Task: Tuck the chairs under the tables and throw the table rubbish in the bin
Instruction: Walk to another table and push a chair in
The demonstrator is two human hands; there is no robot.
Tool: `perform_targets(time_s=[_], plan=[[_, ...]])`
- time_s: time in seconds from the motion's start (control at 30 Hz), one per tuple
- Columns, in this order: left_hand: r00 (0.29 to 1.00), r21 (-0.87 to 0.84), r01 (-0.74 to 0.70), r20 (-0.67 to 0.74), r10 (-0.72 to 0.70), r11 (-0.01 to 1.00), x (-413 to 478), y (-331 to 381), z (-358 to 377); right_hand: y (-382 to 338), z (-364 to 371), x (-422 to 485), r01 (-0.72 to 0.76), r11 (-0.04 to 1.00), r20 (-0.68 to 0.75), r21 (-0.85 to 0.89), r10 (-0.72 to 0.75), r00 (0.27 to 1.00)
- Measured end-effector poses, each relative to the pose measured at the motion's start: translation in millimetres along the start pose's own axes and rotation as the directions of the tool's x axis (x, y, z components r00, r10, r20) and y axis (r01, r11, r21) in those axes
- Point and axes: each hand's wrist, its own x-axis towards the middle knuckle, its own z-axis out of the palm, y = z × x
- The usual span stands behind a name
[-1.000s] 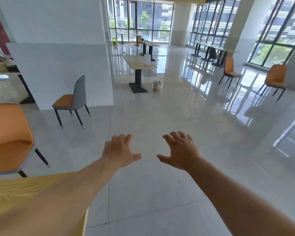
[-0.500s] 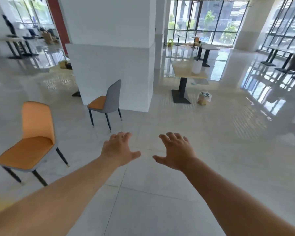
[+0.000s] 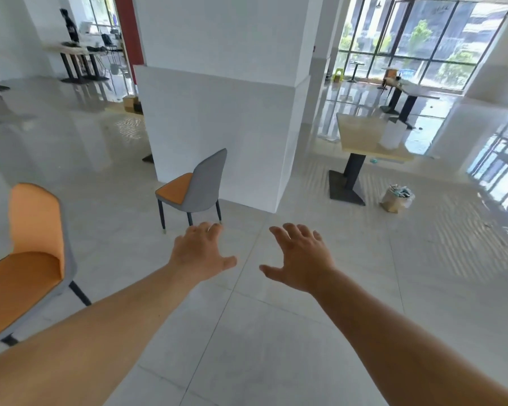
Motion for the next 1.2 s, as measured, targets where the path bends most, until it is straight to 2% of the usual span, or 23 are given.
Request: perform_targets(time_s=[0.27,0.57,0.83,1.0,1.2], plan=[[0.996,0.001,0.075,-0.044,-0.074,0.997,224,11,9,129,20,213,0.039,0.999,-0.047,0.007,-0.038,0.998],[0.942,0.018,0.337,-0.019,-0.336,0.941,439,-19,35,209,62,487,0.277,0.959,0.012,0.051,-0.278,0.96],[0.864,-0.065,0.502,0.005,-0.503,0.862,605,-87,70,214,100,719,0.449,0.892,0.047,0.055,-0.452,0.891],[0.82,-0.117,0.573,0.071,-0.568,0.811,722,-159,130,195,164,862,0.526,0.85,0.104,0.037,-0.526,0.844],[0.732,-0.157,0.68,0.2,-0.652,0.716,829,-229,197,176,243,1008,0.615,0.787,0.221,0.039,-0.607,0.763]])
